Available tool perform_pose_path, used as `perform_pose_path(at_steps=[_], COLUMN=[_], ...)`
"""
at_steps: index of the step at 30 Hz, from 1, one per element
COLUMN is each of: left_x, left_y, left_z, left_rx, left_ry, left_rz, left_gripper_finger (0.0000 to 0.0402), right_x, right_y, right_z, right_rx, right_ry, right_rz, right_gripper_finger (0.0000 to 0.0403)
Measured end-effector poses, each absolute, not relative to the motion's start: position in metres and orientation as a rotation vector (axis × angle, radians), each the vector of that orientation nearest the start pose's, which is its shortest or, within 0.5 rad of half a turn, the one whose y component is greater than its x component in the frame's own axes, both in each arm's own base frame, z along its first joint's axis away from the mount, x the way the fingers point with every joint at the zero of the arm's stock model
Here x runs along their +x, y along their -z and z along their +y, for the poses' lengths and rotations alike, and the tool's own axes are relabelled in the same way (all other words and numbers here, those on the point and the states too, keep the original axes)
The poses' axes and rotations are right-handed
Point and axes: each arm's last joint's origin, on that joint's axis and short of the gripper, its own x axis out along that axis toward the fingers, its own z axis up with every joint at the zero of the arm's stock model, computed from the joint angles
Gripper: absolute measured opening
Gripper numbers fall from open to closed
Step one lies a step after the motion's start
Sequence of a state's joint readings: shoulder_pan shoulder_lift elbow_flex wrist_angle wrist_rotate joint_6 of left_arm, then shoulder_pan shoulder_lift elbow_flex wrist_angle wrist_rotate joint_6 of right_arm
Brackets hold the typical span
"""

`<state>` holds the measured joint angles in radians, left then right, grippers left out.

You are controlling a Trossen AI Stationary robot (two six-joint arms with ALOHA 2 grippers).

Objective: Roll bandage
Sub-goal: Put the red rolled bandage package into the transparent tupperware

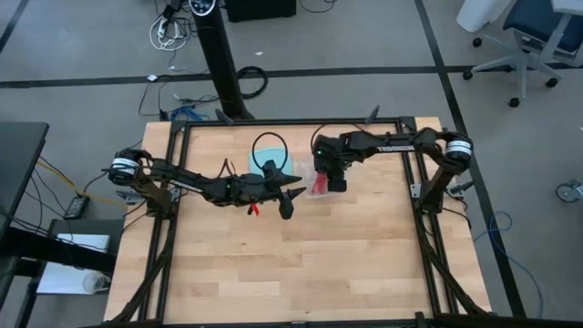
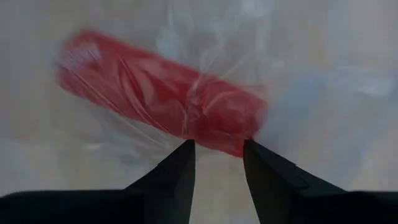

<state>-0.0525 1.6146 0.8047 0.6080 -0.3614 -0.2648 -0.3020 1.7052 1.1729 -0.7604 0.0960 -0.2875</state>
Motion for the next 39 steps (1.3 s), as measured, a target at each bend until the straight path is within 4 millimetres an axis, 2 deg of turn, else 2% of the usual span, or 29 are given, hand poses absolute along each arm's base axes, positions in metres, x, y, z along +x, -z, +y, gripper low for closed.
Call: perform_pose_path(at_steps=[8, 17, 20, 24, 34, 39], left_x=[0.338, 0.339, 0.339, 0.339, 0.339, 0.339], left_y=[-0.217, -0.227, -0.226, -0.225, -0.222, -0.216], left_z=[-0.008, -0.008, -0.008, -0.008, -0.011, -0.011], left_rx=[-0.182, -0.129, -0.143, -0.183, -0.288, -0.371], left_ry=[-0.324, -0.305, -0.303, -0.294, -0.210, -0.185], left_rz=[0.108, 0.022, 0.029, 0.032, 0.059, 0.118], left_gripper_finger=[0.0181, 0.0181, 0.0181, 0.0181, 0.0181, 0.0181], right_x=[0.287, 0.254, 0.248, 0.250, 0.277, 0.287], right_y=[-0.273, -0.320, -0.324, -0.322, -0.300, -0.294], right_z=[-0.086, -0.076, -0.074, -0.074, -0.071, -0.066], right_rx=[-0.001, 0.067, 0.079, 0.067, 0.101, 0.033], right_ry=[0.209, 0.262, 0.248, 0.241, 0.135, 0.084], right_rz=[1.025, 0.840, 0.831, 0.840, 0.877, 0.869], right_gripper_finger=[0.0122, 0.0121, 0.0122, 0.0120, 0.0118, 0.0117])
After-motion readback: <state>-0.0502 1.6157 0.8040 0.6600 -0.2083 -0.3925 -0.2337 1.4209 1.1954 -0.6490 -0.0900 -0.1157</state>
